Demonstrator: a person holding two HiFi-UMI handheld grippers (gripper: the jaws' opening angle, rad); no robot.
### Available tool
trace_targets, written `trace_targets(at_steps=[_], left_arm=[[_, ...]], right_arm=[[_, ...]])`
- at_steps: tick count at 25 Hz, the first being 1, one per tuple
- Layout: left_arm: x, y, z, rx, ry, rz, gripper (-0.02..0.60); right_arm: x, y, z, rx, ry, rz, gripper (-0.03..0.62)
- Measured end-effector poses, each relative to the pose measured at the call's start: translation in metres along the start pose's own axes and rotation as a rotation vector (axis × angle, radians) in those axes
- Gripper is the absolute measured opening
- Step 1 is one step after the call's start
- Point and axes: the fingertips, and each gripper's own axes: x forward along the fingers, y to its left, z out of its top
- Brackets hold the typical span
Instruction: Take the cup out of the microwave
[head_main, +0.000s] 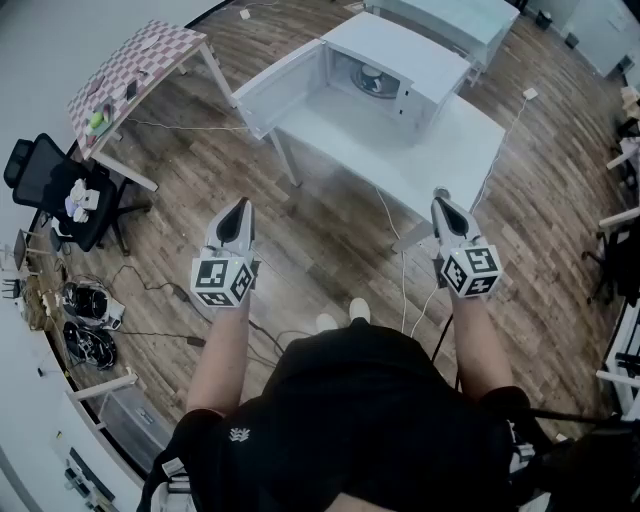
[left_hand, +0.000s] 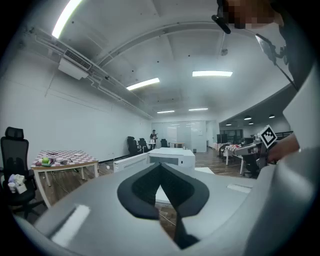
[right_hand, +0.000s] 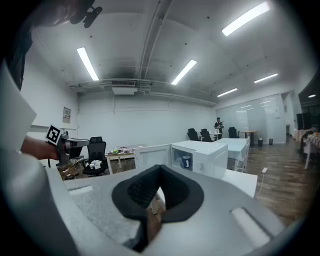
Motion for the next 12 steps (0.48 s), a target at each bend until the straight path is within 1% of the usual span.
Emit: trace_targets(at_steps=[4,12], left_arm=[[0.0,-0.007,-0.005,-0.005,0.013,-0.016,0.002],[0.007,-0.018,0.002,0.013,-0.001,-0.007,0.002]], right_arm=[[0.0,-0.003,0.0,0.001,-0.005,-0.004,0.0],[0.007,-0.009,0.007,0.002,-0.037,0.025,0.0]])
